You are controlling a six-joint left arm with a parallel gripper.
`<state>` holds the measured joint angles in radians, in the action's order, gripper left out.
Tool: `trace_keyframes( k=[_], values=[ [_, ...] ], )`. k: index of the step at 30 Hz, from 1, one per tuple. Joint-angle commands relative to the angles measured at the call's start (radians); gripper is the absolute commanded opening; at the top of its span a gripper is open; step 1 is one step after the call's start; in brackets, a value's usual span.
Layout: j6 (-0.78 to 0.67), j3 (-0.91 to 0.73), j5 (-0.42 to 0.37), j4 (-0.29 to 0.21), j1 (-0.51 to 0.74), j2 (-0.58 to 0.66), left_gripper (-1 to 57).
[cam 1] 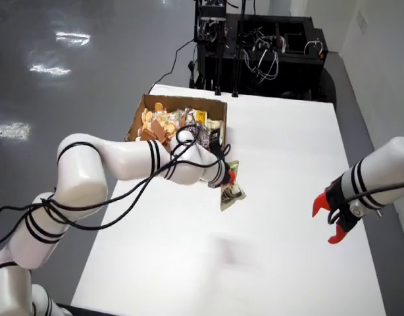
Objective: Grasp a snack and put it in the bin.
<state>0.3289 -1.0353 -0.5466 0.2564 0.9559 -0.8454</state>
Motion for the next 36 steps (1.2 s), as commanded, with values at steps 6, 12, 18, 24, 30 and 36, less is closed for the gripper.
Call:
trace_keyframes(
  k=[6,12,18,24,30,36],
  values=[
    [-0.025,0.176,-0.045,0.048,-0.1,-0.081,17.3],
    [-0.067,0.32,-0.053,0.054,-0.186,-0.152,17.5],
    [-0.112,0.588,-0.085,0.05,-0.255,-0.293,17.0],
    [-0.166,0.787,-0.096,0.047,-0.304,-0.396,16.6],
    [-0.213,0.843,-0.095,0.046,-0.345,-0.425,18.4],
    [-0.272,0.852,-0.106,0.047,-0.383,-0.433,30.0]
  ],
)
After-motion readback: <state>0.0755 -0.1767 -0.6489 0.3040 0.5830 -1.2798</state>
